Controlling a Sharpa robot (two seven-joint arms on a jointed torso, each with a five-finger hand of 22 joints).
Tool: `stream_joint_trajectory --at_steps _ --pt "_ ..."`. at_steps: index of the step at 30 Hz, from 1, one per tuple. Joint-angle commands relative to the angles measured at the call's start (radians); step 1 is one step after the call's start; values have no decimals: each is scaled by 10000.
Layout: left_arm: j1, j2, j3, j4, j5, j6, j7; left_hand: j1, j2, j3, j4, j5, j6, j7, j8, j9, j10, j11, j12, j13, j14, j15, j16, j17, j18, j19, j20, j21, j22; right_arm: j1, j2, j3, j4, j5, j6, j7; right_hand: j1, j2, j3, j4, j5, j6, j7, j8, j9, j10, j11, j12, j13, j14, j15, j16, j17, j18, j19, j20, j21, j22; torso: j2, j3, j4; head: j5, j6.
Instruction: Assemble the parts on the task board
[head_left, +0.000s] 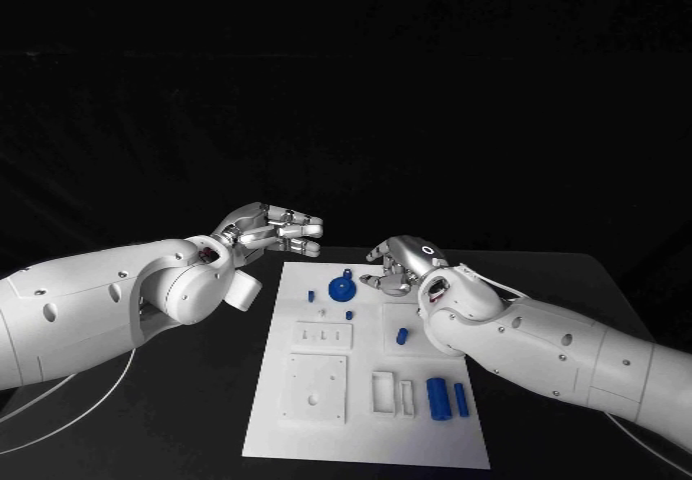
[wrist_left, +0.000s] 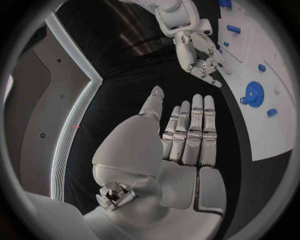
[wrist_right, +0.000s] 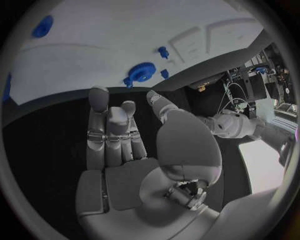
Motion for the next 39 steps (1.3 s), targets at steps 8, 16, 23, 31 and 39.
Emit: stream_joint_trajectory --at_steps 8,16,23,31,39 --pt "-26 -46 1 -37 -22 138 185 -7 99 -38 -26 45 -39 -11 -29 5 -21 -39 -35 7 -59 -27 -24 -15 -25 11 52 -53 -2 0 -1759 692 617 2443 905 2103 752 150 -215 -594 33 104 46 20 -17 8 -18 95 108 -2 -42 82 39 17 425 -12 95 66 -101 32 -182 11 -15" --pt "-64 -96 0 -51 -249 112 178 6 107 -51 -57 38 -18 -21 -27 8 69 -68 -30 7 -8 -49 -2 -5 -20 38 39 -33 7 -124 -2614 907 127 3976 1361 3707 1122 785 -1485 -1783 1406 205 45 24 -25 107 -35 325 425 1 -74 303 223 2 419 -46 493 369 -120 99 -288 21 8" --pt "-91 -127 -1 -117 -628 -9 109 -90 69 -150 -39 -108 43 -119 -27 -8 1071 -405 -4 11 1118 -522 697 307 -41 824 -388 501 221 -344 -2849 946 -508 4074 2162 4353 1166 1078 -2196 -2236 1616 147 64 20 -26 136 -22 340 516 0 -65 311 226 -3 431 -33 470 510 -100 88 -245 -103 -12" --pt "-118 -143 -1 -119 -946 296 -11 28 -114 -187 -186 -338 95 -330 -29 -40 2460 -963 -48 8 2164 -1348 3982 2692 -210 2091 -1374 2470 1295 -690 -2672 953 -1128 3810 2221 4501 1260 1201 -2412 -2404 1620 66 84 14 -32 118 -14 294 507 -4 -60 296 214 2 432 -28 409 569 -94 86 -236 -99 -95" --pt "-162 -138 0 -99 -1030 749 -149 194 -218 -25 -456 -371 91 -401 -28 7 3237 -1230 342 143 1565 -1603 6192 4805 -149 1806 -1587 3870 2439 -845 -2307 953 -1702 3573 2213 4496 1237 1198 -2387 -2433 1562 61 84 17 -29 134 -11 313 523 -1 -55 312 225 2 443 -23 429 593 -97 72 -193 -161 -152"
